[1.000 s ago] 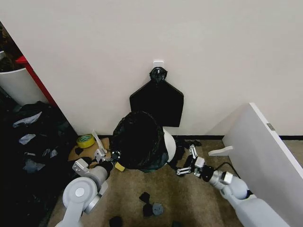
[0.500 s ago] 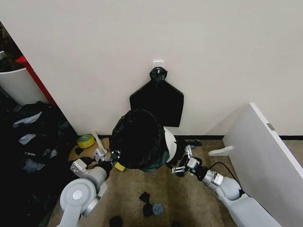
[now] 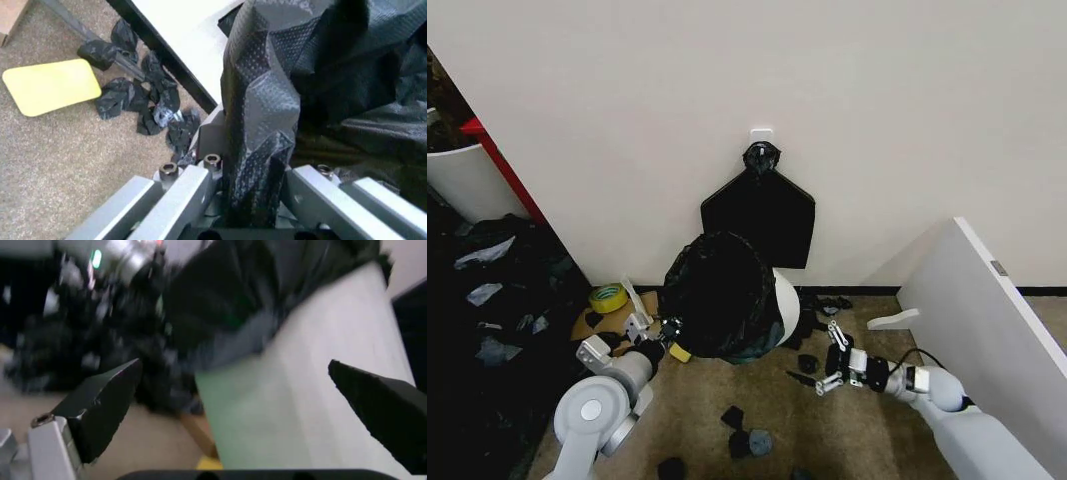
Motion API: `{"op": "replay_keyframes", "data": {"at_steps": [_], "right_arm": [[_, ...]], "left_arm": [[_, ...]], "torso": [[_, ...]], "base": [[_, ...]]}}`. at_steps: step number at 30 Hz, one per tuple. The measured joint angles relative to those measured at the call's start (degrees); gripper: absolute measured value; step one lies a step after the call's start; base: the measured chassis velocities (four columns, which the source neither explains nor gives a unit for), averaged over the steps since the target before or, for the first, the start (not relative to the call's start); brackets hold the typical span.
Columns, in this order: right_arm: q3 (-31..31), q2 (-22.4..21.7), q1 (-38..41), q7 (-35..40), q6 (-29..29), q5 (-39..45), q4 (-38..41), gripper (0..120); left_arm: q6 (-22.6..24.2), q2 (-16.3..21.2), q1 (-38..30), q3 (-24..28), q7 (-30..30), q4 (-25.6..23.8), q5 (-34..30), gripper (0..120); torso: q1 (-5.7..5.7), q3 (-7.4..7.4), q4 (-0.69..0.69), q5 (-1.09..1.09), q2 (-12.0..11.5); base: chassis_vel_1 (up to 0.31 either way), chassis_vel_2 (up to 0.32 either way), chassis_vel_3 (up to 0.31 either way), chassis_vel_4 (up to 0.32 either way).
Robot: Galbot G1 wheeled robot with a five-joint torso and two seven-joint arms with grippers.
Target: Place the garbage bag over the trash bin.
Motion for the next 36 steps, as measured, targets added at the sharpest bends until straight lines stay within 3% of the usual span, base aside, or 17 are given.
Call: {"op": "replay_keyframes", "data": {"at_steps": [2,3,7,14,17,27,32,36], "right_arm": [[-2.46,-0.03,-0.82,6.98,-0.15,1.11,2.43,100],[-2.46,-0.03,-0.82,6.98,-0.15,1.11,2.43,100],[-5.81,1.06,-1.62,23.78,0.02,-5.21,5.50,100],[-7.91,2.95,-0.86,32.70,1.93,-15.15,4.24,100],[-7.10,3.76,0.30,33.05,3.79,-19.71,2.36,100],[-4.40,4.25,2.35,33.56,7.12,-20.96,-1.26,100],[-3.16,3.43,2.57,25.33,8.38,-12.35,-1.48,100],[-2.33,2.41,2.12,9.07,4.38,2.20,-0.93,100]], "left_arm": [[-0.01,-0.06,-0.01,0.11,0.01,0.00,0.04,1],[-0.01,-0.06,-0.01,0.11,0.01,0.00,0.04,1],[-0.02,-0.05,0.12,0.11,0.03,-0.27,0.05,1],[-0.01,0.01,0.61,-0.04,0.05,-1.35,-0.07,1],[0.03,-0.06,0.77,0.04,0.04,-1.96,-0.11,1],[0.46,-0.25,0.76,0.55,0.02,-2.83,-0.25,1],[0.44,-0.12,0.35,0.50,0.07,-2.11,-0.19,1],[-0.11,0.02,-0.01,0.69,0.72,-1.12,0.56,1]], "torso": [[0.00,0.00,0.01,0.01,0.00],[0.00,0.00,0.01,0.01,0.00],[0.00,0.00,0.01,0.00,0.00],[0.00,0.00,0.01,0.00,0.00],[0.00,0.00,0.01,0.00,0.00],[0.00,0.00,0.01,0.01,0.00],[0.00,0.00,0.01,0.01,0.00],[0.00,0.00,0.00,0.01,0.00]], "base": [[0.000,0.000,0.000,0.000],[0.000,0.000,0.000,0.000],[0.000,0.000,0.000,0.000],[0.000,0.000,0.000,0.000],[0.000,0.000,0.000,0.000],[0.000,0.000,0.000,0.000],[0.000,0.000,0.000,0.000],[0.000,0.000,0.000,0.000]]}}
